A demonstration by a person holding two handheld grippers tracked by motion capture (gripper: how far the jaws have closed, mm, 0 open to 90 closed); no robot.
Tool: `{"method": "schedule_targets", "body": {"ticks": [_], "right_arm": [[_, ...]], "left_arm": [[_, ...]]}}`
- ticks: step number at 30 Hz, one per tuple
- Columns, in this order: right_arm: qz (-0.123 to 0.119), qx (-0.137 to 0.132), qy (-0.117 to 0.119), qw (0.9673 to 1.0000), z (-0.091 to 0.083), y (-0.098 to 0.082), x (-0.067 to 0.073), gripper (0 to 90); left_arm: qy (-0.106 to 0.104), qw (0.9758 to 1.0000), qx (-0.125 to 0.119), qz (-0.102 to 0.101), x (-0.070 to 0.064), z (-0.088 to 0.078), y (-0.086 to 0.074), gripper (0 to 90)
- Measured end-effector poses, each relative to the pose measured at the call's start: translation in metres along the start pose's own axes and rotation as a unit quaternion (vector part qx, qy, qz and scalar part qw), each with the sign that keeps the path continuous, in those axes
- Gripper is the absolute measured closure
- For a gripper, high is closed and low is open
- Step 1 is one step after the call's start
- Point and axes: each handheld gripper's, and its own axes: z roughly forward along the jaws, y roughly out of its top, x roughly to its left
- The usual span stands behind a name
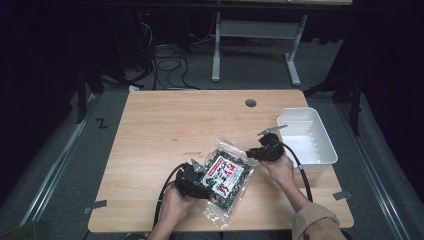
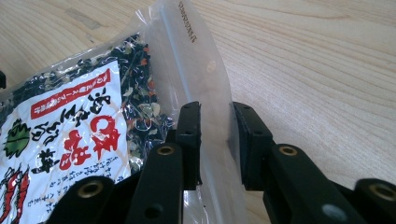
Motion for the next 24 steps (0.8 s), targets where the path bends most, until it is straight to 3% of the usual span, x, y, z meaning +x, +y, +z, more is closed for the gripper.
{"method": "schedule_targets", "body": {"ticks": [6,11,13,19,24], "right_arm": [[-0.013,-0.005,-0.002,0.9999,0.004,0.000,0.007,67.3],[-0.013,-0.010,0.014,0.9998,-0.001,0.001,0.002,85.0],[-0.009,-0.015,0.022,0.9996,-0.003,0.000,0.001,88.0],[-0.020,-0.022,0.026,0.9992,-0.006,0.001,0.003,90.0],[-0.039,-0.031,0.020,0.9985,-0.015,0.004,0.007,90.0]], "left_arm": [[0.000,1.0000,-0.001,0.001,0.000,0.000,0.000,21.9],[-0.002,1.0000,0.000,0.000,0.000,0.000,0.000,21.9],[-0.002,1.0000,0.000,-0.001,0.000,0.000,0.000,21.9],[-0.007,0.9999,-0.006,-0.009,0.002,0.001,-0.002,21.8],[0.002,0.9999,-0.012,-0.004,0.001,0.000,-0.002,23.0]]}}
